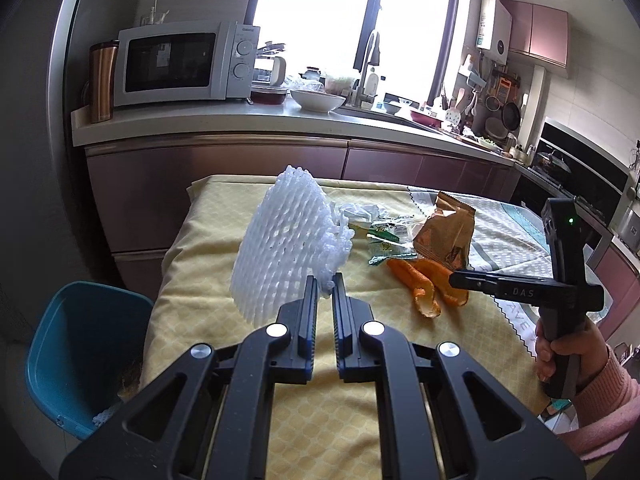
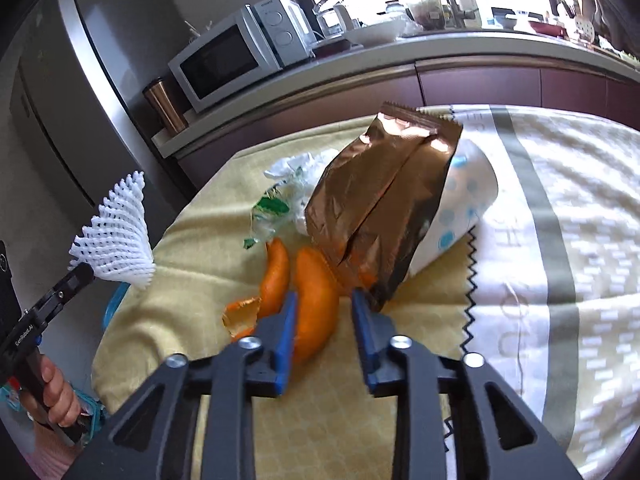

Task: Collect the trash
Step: 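Grasp an orange peel with the right tool, then carry the foam net and orange peel to the blue bin and open both tools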

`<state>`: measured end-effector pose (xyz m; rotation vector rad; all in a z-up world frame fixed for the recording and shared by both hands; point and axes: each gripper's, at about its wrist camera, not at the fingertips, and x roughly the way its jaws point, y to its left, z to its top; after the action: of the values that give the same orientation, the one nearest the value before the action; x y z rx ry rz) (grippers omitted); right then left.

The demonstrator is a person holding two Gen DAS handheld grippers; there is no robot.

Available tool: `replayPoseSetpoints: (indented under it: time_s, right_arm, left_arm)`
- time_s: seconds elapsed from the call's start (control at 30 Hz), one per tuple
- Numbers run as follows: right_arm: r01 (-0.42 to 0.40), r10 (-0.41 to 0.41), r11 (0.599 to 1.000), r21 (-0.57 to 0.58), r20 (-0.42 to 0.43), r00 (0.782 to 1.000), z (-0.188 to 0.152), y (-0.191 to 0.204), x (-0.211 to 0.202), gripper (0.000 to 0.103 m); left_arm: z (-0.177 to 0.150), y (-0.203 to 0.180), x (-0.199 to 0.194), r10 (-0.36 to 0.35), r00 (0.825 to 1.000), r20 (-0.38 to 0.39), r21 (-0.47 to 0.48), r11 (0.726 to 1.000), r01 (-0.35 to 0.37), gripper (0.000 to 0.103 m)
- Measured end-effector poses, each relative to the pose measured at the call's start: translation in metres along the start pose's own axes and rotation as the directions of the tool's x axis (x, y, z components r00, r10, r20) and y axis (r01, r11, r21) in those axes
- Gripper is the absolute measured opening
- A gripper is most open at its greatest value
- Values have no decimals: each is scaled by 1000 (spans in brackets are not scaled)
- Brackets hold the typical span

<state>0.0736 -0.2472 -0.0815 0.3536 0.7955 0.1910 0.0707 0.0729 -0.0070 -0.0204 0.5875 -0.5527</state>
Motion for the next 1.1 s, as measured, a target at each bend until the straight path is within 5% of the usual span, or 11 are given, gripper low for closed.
replayPoseSetpoints:
  time_s: [0.67,1.1]
  right_arm:
    - [-118,119,993,-22,60,991,-10,16,-41,11]
    - [-318,317,934,-163,-33,948,5,101,-5,11]
  left_arm:
    - [-7,18,-33,56,998,23,-9,998,-56,8]
    - [-14,58,-74,171,984,51,-60,984,-168,8]
